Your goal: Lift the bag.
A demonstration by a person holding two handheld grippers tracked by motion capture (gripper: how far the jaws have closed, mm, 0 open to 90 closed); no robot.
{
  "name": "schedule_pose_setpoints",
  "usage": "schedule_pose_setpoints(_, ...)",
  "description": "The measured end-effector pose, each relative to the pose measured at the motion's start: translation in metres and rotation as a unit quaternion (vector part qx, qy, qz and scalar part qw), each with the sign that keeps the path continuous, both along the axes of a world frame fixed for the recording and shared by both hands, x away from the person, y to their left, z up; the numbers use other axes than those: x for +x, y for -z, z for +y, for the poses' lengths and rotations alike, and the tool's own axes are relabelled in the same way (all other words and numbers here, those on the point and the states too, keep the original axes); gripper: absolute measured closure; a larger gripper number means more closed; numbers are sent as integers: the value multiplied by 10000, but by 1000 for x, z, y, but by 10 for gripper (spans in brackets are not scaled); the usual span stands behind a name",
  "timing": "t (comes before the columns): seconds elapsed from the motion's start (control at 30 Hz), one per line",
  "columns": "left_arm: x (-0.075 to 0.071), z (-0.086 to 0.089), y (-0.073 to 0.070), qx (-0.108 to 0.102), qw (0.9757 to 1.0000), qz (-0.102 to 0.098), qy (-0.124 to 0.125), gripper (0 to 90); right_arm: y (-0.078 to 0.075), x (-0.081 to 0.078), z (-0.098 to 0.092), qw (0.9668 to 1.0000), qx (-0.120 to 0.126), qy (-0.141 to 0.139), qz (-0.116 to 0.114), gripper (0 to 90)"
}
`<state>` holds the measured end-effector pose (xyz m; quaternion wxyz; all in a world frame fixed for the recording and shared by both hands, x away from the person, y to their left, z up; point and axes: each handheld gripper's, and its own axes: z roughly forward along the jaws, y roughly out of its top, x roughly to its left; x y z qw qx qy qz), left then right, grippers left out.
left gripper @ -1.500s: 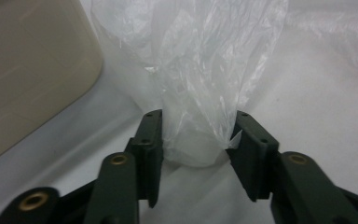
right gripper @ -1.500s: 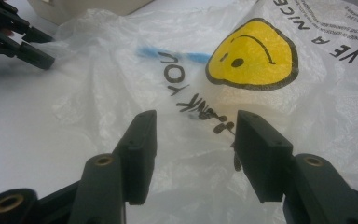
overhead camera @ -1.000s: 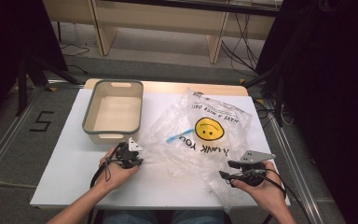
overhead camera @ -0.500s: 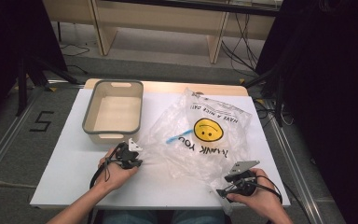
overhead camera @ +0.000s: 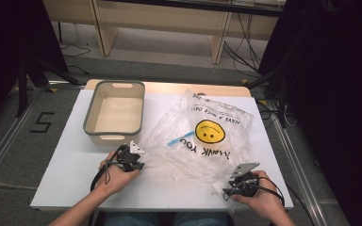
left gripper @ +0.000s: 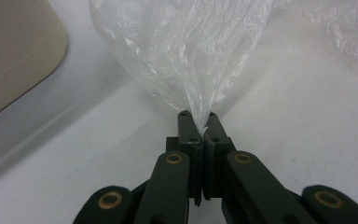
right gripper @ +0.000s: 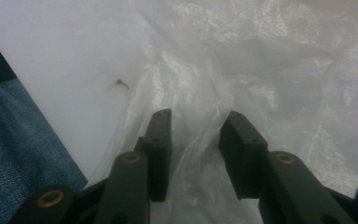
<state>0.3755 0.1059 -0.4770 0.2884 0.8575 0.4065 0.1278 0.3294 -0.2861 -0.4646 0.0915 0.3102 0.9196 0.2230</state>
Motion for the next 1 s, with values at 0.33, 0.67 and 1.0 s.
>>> schedule_pose_setpoints(0.33,-3,0,-5,-36,10000,-50,36,888,-1,5,-7,9997,50,223,46,889)
schedule_pose_setpoints(0.67,-7,0,-15,-164,9996,-213,102,889,-7,9,-14,9986,56,492,-187,897)
schedule_pose_setpoints(1.0,-13,-4,-23,-376,9979,-446,273,889,-12,13,-19,9962,184,718,-449,899)
